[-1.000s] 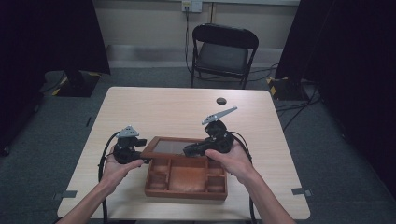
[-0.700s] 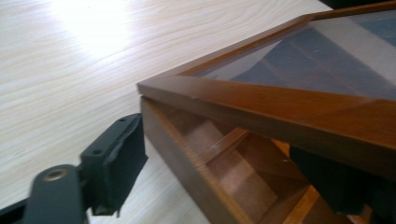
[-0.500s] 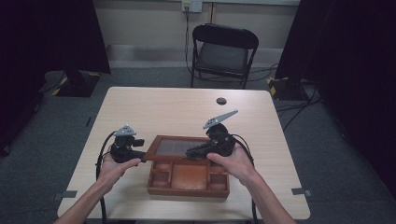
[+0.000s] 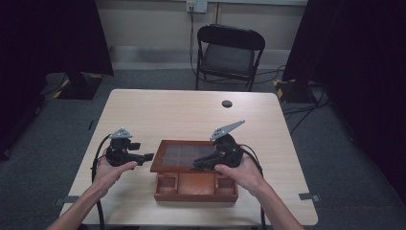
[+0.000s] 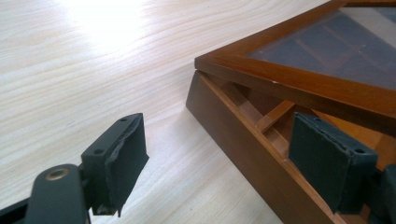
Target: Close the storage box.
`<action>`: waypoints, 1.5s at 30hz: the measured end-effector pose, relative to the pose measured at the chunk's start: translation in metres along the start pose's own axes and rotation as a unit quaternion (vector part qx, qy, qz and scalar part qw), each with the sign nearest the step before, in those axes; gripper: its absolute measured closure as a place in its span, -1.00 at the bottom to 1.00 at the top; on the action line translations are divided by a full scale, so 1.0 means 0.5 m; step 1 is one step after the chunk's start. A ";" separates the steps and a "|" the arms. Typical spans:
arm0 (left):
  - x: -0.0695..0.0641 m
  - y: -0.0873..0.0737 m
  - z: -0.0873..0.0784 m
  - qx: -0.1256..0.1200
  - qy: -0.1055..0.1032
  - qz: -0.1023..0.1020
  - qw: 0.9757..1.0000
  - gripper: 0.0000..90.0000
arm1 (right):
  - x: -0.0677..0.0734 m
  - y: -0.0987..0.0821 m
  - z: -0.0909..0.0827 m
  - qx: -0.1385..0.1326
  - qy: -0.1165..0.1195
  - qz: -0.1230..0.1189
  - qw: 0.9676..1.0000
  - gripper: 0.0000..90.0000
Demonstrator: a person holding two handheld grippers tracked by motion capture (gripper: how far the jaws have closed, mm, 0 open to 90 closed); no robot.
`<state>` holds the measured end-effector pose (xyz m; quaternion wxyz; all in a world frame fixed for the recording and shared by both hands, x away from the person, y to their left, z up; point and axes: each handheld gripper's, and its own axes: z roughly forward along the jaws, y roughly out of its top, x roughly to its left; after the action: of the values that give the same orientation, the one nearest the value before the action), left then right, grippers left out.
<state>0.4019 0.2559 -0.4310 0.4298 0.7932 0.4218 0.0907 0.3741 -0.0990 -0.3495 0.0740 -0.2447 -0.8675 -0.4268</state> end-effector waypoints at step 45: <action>0.025 -0.010 -0.001 0.014 0.010 -0.003 1.000 -0.56 | 0.002 -0.109 0.114 0.060 0.001 -0.026 0.998 0.83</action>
<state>0.4066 0.2669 -0.4372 0.4145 0.7970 0.4297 0.0908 0.3511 -0.0826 -0.4231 0.0786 -0.2170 -0.8975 -0.3758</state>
